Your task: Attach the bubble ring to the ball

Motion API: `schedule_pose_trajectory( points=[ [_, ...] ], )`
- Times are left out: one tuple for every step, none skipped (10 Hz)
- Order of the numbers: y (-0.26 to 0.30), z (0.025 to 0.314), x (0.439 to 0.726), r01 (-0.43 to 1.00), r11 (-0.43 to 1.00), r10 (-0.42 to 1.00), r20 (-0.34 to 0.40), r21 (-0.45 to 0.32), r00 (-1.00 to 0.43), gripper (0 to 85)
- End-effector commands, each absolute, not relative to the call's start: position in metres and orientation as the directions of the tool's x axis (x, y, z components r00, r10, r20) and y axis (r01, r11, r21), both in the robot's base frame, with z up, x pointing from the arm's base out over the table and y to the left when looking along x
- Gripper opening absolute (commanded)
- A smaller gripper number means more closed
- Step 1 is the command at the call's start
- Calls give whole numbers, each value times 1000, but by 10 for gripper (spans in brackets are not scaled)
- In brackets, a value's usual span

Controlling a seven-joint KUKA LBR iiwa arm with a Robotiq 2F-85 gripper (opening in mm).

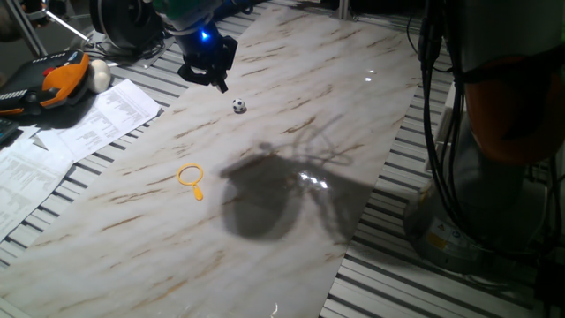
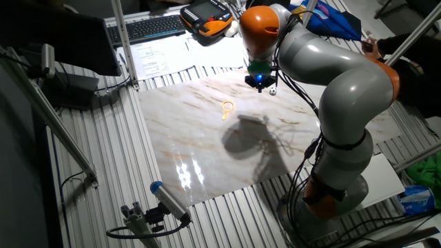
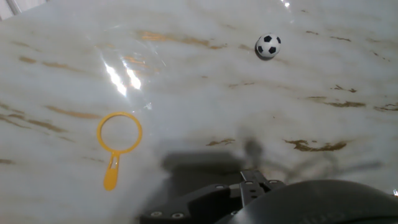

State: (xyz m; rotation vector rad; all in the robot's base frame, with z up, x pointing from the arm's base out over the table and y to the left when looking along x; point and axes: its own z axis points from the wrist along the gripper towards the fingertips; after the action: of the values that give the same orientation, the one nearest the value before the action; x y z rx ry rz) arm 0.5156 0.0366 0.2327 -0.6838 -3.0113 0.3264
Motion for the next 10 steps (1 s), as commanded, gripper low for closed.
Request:
schedule_pose_trajectory(
  points=[
    [36, 233, 516, 419, 883, 427, -9, -211, -904, 0],
    [36, 233, 516, 414, 886, 421, -8, -211, -907, 0],
    [36, 233, 516, 412, 887, 420, -10, -208, -908, 0],
    [36, 233, 516, 412, 885, 419, -16, -217, -908, 0],
    [36, 233, 516, 416, 883, 424, -15, -218, -906, 0],
    [36, 233, 516, 419, 883, 427, -9, -213, -904, 0],
    [36, 233, 516, 424, 882, 433, -2, -203, -901, 0],
    [36, 233, 516, 424, 884, 434, 6, -197, -901, 0],
    [36, 233, 516, 428, 884, 437, 6, -189, -899, 0],
    [36, 233, 516, 433, 882, 441, 4, -188, -897, 0]
  ],
)
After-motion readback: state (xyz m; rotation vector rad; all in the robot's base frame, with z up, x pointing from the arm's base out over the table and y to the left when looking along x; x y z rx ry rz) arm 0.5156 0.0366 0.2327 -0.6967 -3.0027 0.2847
